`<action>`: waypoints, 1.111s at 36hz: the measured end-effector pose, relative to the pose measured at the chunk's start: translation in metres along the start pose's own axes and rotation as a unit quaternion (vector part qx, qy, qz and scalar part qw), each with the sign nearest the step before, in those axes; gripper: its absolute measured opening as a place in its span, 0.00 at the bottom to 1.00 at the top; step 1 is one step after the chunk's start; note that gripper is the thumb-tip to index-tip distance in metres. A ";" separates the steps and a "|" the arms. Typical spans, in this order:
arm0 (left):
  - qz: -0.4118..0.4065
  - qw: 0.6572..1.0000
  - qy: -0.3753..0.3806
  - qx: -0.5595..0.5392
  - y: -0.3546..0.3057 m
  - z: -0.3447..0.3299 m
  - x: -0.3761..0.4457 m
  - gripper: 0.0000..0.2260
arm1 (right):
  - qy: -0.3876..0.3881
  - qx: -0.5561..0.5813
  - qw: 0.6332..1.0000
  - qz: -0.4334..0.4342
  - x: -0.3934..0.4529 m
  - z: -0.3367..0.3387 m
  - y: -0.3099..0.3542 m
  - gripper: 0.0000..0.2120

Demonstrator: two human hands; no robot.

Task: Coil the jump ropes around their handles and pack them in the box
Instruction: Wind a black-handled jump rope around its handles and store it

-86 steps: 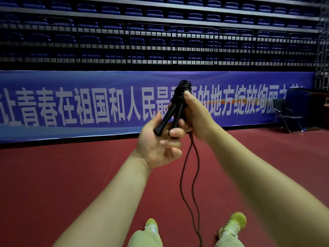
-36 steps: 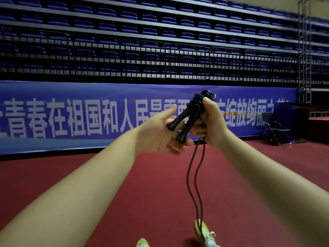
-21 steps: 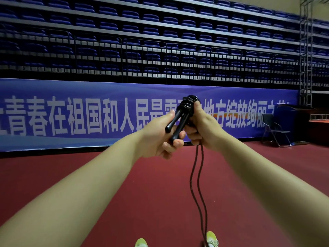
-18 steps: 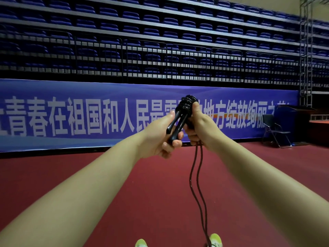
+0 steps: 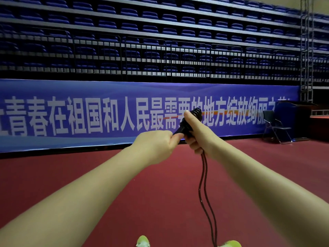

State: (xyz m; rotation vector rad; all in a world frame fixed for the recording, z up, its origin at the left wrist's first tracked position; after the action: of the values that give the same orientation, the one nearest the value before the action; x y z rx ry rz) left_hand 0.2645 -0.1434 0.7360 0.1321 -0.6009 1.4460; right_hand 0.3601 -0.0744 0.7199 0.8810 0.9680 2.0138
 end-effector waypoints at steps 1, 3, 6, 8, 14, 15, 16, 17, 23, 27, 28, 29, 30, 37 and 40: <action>-0.005 1.000 -0.014 0.011 0.000 0.001 0.000 0.21 | -0.011 0.010 1.000 0.002 0.000 0.000 0.002 0.29; -0.017 0.999 -0.031 0.005 -0.002 0.003 -0.002 0.20 | -0.042 0.025 0.999 0.013 -0.002 0.004 0.008 0.27; -0.013 0.989 0.027 -0.147 -0.008 -0.003 -0.005 0.18 | -0.075 0.049 0.995 0.050 -0.004 0.011 0.019 0.21; -0.002 0.937 0.083 -0.338 -0.014 -0.009 -0.008 0.15 | -0.056 0.089 0.991 0.082 -0.006 0.010 0.024 0.18; -0.023 0.621 0.335 -0.708 -0.034 -0.036 -0.031 0.24 | 0.087 0.164 0.959 0.215 -0.014 -0.003 0.045 0.20; -0.041 0.573 0.366 -0.732 -0.040 -0.039 -0.036 0.26 | 0.106 0.170 0.950 0.240 -0.019 -0.007 0.052 0.21; -0.055 0.529 0.390 -0.752 -0.046 -0.041 -0.041 0.28 | 0.115 0.172 0.944 0.258 -0.020 -0.010 0.055 0.22; -0.065 0.491 0.408 -0.767 -0.051 -0.042 -0.045 0.29 | 0.118 0.172 0.941 0.267 -0.021 -0.014 0.058 0.22; -0.003 0.461 0.428 -0.777 -0.048 -0.048 -0.054 0.30 | 0.114 0.120 0.964 0.208 -0.019 -0.021 0.049 0.23; 0.081 0.554 0.311 -0.768 -0.023 -0.041 -0.047 0.30 | 0.118 0.041 0.977 0.172 -0.023 -0.020 0.047 0.24; 0.094 0.566 0.287 -0.767 -0.019 -0.039 -0.046 0.29 | 0.121 0.026 0.975 0.183 -0.023 -0.021 0.049 0.25; 0.104 0.580 0.266 -0.763 -0.015 -0.038 -0.045 0.28 | 0.125 0.017 0.974 0.191 -0.023 -0.022 0.051 0.26; 0.110 0.596 0.246 -0.756 -0.011 -0.037 -0.044 0.27 | 0.126 0.009 0.973 0.191 -0.022 -0.023 0.050 0.26; 0.151 0.727 0.116 -0.660 0.019 -0.037 -0.035 0.29 | 0.098 -0.076 0.981 0.152 -0.018 -0.025 0.035 0.24; 0.161 0.759 0.067 -0.628 0.023 -0.035 -0.032 0.28 | 0.059 -0.065 0.990 0.115 -0.014 -0.027 0.028 0.23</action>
State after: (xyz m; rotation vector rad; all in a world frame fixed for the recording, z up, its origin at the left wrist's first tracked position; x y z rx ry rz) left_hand 0.2528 -0.1536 0.6856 -1.1817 -1.4004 1.0739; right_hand 0.3364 -0.1078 0.7268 0.8422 0.8179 2.3182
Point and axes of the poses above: each hand's wrist, its own x-axis towards the middle knuckle, its own z-axis out of the back of the hand, y = z × x, the point moved 8 cm from there along x, towards the middle knuckle, and after that the axes turned 15 degrees about -x, right-handed, at the moved point
